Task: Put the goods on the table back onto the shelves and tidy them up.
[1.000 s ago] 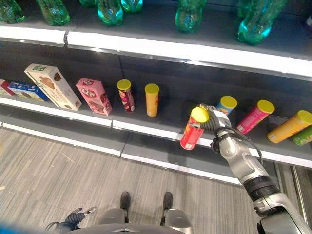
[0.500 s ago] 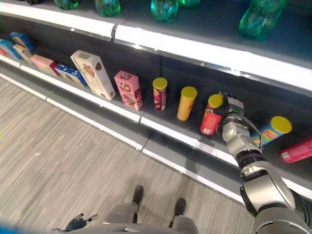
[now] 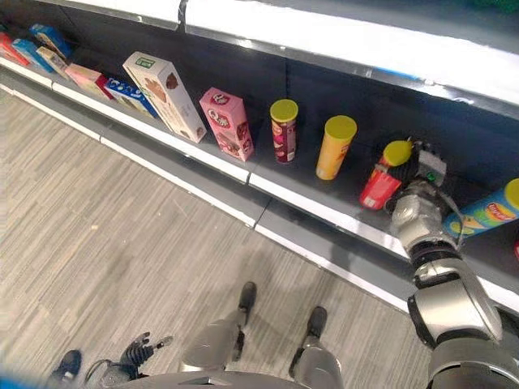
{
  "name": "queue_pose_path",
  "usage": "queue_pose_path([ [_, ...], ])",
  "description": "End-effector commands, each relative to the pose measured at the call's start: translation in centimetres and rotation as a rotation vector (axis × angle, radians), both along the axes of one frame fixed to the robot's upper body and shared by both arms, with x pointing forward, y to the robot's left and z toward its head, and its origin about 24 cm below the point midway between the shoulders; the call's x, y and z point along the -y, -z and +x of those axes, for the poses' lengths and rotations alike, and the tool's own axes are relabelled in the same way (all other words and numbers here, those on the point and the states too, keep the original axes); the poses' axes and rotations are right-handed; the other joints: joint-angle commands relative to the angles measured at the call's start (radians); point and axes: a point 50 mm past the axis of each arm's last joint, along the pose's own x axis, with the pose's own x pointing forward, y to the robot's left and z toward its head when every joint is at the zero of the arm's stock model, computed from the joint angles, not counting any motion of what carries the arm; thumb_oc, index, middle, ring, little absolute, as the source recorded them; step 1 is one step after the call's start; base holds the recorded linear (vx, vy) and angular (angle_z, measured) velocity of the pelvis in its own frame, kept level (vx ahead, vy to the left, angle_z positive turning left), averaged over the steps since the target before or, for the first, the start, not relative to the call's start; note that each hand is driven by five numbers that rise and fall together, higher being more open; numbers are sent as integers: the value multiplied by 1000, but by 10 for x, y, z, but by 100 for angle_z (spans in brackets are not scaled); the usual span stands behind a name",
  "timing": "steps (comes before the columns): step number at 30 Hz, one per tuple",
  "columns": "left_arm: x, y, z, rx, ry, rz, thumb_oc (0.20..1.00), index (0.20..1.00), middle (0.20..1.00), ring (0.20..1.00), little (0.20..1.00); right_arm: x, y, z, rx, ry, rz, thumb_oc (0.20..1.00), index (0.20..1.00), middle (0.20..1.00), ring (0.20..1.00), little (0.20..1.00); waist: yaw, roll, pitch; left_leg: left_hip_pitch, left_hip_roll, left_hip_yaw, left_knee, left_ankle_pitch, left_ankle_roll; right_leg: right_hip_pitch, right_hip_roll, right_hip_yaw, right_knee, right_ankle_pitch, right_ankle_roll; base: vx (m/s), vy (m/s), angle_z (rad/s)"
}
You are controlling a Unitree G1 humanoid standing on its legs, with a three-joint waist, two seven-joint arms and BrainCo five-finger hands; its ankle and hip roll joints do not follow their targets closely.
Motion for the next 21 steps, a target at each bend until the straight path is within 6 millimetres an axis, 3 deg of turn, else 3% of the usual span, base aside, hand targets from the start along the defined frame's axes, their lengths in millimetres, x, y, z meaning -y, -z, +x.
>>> queue_pose_path([
  [1, -3, -4, 15, 33, 22, 24, 1000, 1000, 1000, 1000, 1000, 2, -31, 6, 72, -1, -78, 200, 200, 200, 200, 200, 5, -22, -2, -4, 2, 30, 23, -66, -28, -42, -58, 30, 163, -193, 43, 6, 13, -5],
  [7, 1, -5, 20, 54, 25, 14, 1000, 1000, 1000, 1000, 1000, 8, -45, 5, 106, 26, -112, 200, 200, 200, 200, 200, 0, -13, 2, -8, 1, 32, 20, -66, -24, -54, -60, 38, 170, -194, 43, 0, 2, -1],
  [21, -2, -7, 23, 64, 17, 31, 1000, 1000, 1000, 1000, 1000, 4, -8, -5, 57, 32, -94, 200, 200, 200, 200, 200, -26, -56, 5, 0, 10, 39, 20, -82, -19, -46, -50, 40, 162, -196, 43, 0, 0, 0],
])
